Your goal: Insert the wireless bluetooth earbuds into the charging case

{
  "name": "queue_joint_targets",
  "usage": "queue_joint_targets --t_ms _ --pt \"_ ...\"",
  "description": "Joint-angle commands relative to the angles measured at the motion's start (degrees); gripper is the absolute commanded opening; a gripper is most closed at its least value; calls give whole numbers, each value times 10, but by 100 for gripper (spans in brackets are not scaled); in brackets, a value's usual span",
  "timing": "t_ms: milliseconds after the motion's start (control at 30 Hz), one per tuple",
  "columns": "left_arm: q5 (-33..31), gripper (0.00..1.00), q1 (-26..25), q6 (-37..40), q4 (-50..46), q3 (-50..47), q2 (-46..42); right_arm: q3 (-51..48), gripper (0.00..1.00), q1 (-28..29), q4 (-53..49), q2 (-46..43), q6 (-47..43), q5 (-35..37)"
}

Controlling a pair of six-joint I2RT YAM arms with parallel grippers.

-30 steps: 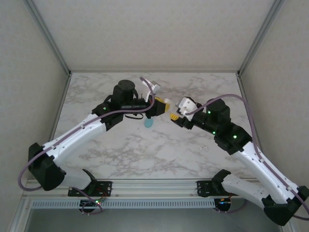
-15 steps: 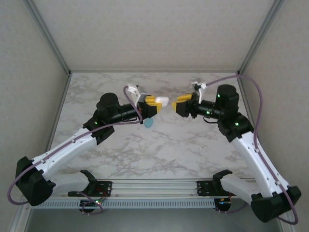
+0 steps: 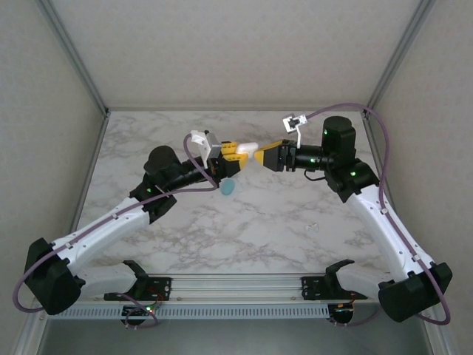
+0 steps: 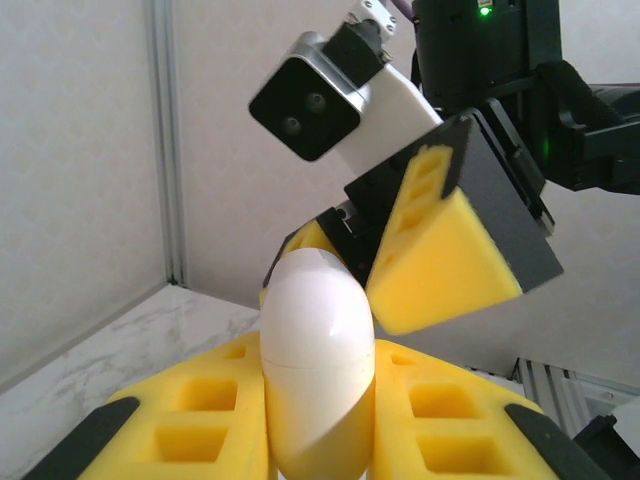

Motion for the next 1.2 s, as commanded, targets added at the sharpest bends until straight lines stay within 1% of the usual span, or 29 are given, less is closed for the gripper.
queue_joint_targets --t_ms 0,67,133,233,400,433,533,667,733,867,967,1033,1100,1167 --pt "37 0 3 -1 31 -6 6 12 59 -2 43 8 39 2" --pt "44 0 3 0 32 -6 8 19 58 -2 42 12 44 2" --pt "52 0 3 0 32 -7 10 28 58 -2 37 15 49 17" --pt "51 0 3 -4 39 -11 8 44 58 -2 5 25 35 38" --pt "51 0 3 -13 54 -18 7 59 58 -2 -6 40 35 67" --pt "46 0 3 -16 56 -20 7 62 58 -2 -9 42 33 66" --pt "13 0 3 -20 56 -27 4 57 59 -2 13 34 20 33" --pt "-18 0 3 -26 78 -38 -2 37 63 -2 -2 -8 -40 8" --pt "-23 0 3 -31 86 -40 -3 33 64 -2 -27 -22 -75 -17" --pt "-19 0 3 -40 94 -37 -2 56 66 -2 -114 -8 -121 2" --pt "-5 0 3 -44 92 -31 0 67 66 -2 -130 15 -118 3" --pt "1 0 3 -44 86 -27 0 66 65 -2 -112 25 -101 2" --pt "3 0 3 -44 82 -26 -2 58 64 -2 -72 28 -72 3" --pt "2 0 3 -48 87 -29 -5 62 63 -2 -66 33 -66 10"
